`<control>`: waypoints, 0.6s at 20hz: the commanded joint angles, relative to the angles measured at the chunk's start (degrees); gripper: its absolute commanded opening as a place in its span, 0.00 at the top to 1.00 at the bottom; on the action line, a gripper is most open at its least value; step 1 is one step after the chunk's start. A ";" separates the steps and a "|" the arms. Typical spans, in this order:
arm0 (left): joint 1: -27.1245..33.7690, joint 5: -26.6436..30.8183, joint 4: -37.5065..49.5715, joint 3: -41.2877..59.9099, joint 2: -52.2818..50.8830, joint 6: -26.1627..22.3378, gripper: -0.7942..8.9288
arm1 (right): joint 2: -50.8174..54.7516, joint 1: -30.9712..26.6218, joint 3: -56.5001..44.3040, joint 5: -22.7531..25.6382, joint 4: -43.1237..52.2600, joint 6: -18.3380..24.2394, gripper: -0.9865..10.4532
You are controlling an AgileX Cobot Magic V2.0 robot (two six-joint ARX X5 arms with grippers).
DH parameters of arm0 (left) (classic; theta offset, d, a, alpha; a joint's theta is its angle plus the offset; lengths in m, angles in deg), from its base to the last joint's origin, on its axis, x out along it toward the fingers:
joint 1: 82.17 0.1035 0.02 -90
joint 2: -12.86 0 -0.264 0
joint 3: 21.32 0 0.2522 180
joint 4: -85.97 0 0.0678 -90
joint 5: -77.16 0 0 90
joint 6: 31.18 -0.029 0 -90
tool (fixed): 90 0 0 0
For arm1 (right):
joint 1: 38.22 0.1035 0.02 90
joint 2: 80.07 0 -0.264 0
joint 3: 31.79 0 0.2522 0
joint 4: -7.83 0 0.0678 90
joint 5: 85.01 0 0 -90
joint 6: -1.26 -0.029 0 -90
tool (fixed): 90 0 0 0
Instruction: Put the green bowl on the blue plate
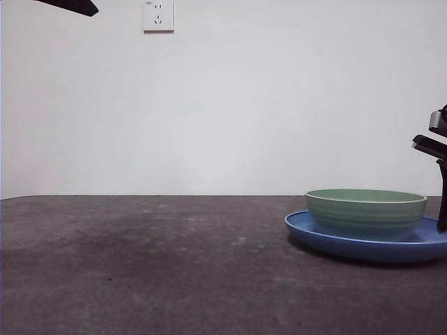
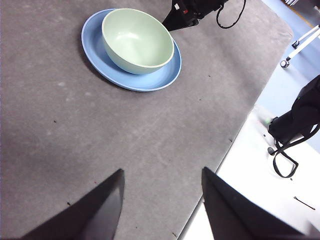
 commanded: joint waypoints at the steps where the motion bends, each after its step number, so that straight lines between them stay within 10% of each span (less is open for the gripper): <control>1: -0.22 -0.55 0.00 -0.46 0.46 -0.31 0.66 | -0.85 -0.02 0.98 -1.92 0.57 0.02 0.90; 12: -0.22 -0.55 -0.11 -0.46 0.46 -0.33 0.66 | 8.22 0.46 1.01 -10.86 2.67 -6.64 0.90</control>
